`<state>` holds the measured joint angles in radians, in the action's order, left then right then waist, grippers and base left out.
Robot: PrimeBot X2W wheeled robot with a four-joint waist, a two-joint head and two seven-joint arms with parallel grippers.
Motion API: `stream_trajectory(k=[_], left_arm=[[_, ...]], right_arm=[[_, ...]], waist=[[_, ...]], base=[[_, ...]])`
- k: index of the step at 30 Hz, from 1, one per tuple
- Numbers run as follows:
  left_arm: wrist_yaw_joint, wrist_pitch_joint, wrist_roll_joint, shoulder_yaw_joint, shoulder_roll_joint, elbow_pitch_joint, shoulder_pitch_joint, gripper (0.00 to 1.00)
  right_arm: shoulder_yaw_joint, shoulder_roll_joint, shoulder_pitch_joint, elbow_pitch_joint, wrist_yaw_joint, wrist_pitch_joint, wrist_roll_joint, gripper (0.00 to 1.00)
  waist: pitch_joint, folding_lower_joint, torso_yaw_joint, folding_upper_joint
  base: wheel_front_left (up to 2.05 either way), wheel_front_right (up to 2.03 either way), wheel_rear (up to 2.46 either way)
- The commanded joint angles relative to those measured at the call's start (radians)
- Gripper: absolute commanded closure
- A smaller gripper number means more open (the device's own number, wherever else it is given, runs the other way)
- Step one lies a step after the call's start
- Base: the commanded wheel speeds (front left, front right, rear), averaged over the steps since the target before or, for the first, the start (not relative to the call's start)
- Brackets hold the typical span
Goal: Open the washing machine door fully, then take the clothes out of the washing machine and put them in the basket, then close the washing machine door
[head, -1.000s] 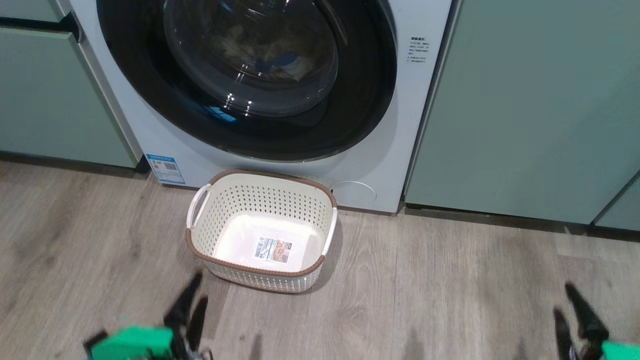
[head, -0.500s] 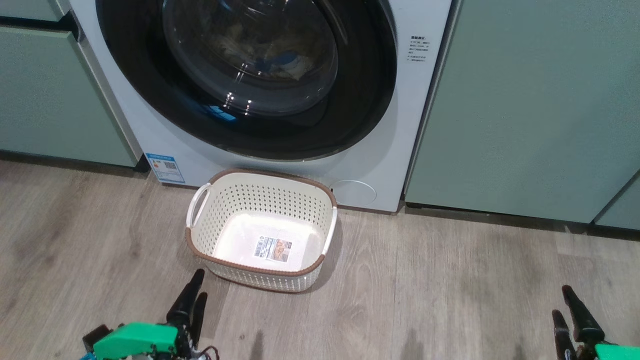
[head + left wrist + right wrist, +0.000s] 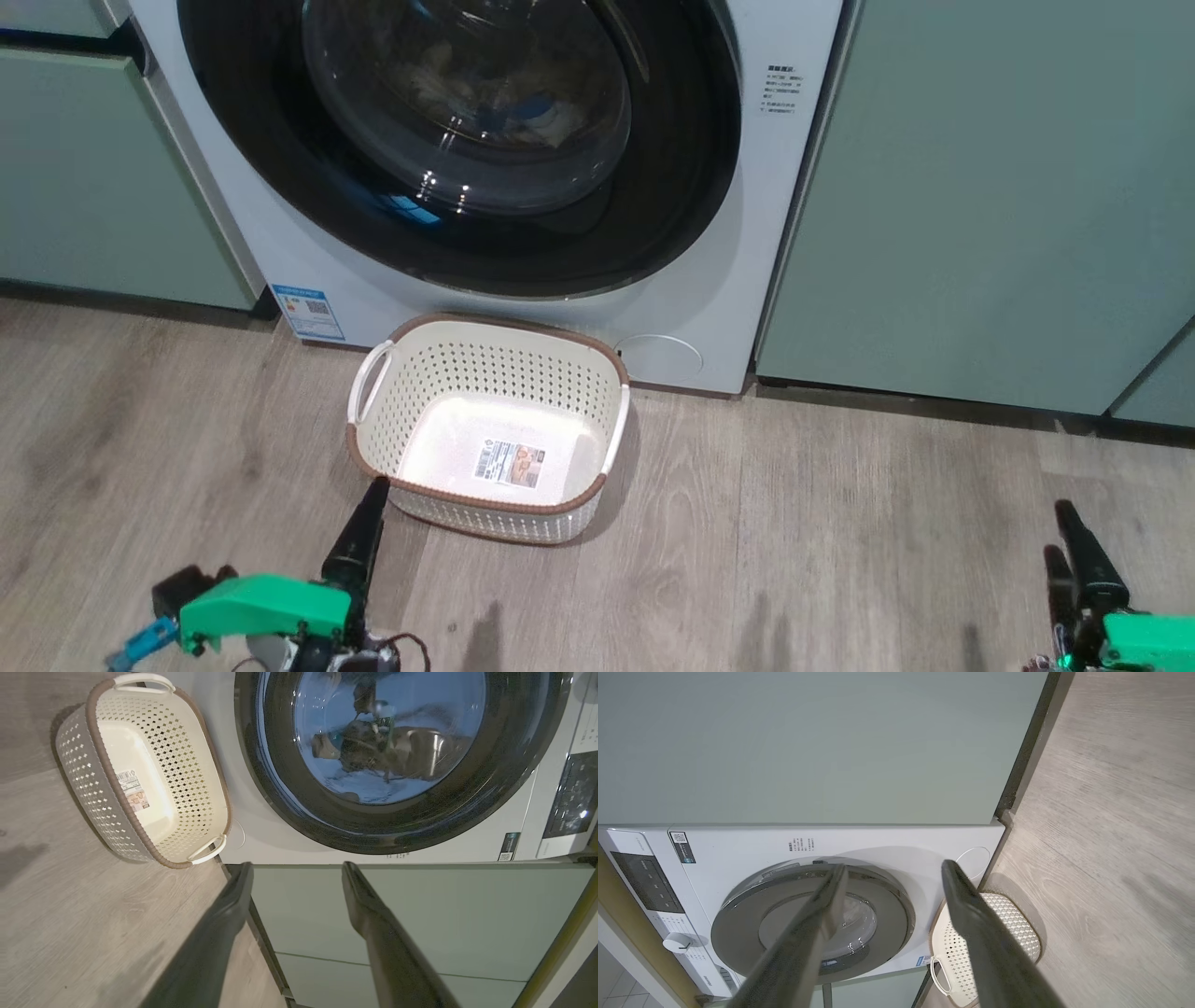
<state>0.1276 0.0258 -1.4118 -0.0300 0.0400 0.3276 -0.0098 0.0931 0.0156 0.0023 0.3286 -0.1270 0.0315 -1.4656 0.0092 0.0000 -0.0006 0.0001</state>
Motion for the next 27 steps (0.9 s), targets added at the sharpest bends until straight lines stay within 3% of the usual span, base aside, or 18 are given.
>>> stream_trajectory(k=[1, 19, 27], left_arm=[[0.001, -0.010, 0.036, -0.006, 0.021, -0.044, -0.060, 0.00], [0.001, -0.060, 0.320, 0.003, 0.025, -0.080, -0.093, 0.00], [0.001, -0.084, 0.463, -0.004, 0.020, -0.084, -0.109, 0.00]], right_arm=[[-0.006, 0.012, -0.060, -0.043, -0.001, -0.016, 0.025, 0.00], [-0.013, 0.016, -0.088, -0.103, -0.001, -0.066, 0.281, 0.00], [-0.017, 0.018, -0.098, -0.141, -0.002, -0.089, 0.473, 0.00]], waist=[[0.000, 0.0000, 0.000, -0.0001], [0.000, 0.0000, 0.002, -0.0001], [0.002, 0.0000, 0.005, -0.0001]], base=[[0.00, 0.00, 0.00], [0.00, 0.00, 0.00], [0.00, 0.00, 0.00]])
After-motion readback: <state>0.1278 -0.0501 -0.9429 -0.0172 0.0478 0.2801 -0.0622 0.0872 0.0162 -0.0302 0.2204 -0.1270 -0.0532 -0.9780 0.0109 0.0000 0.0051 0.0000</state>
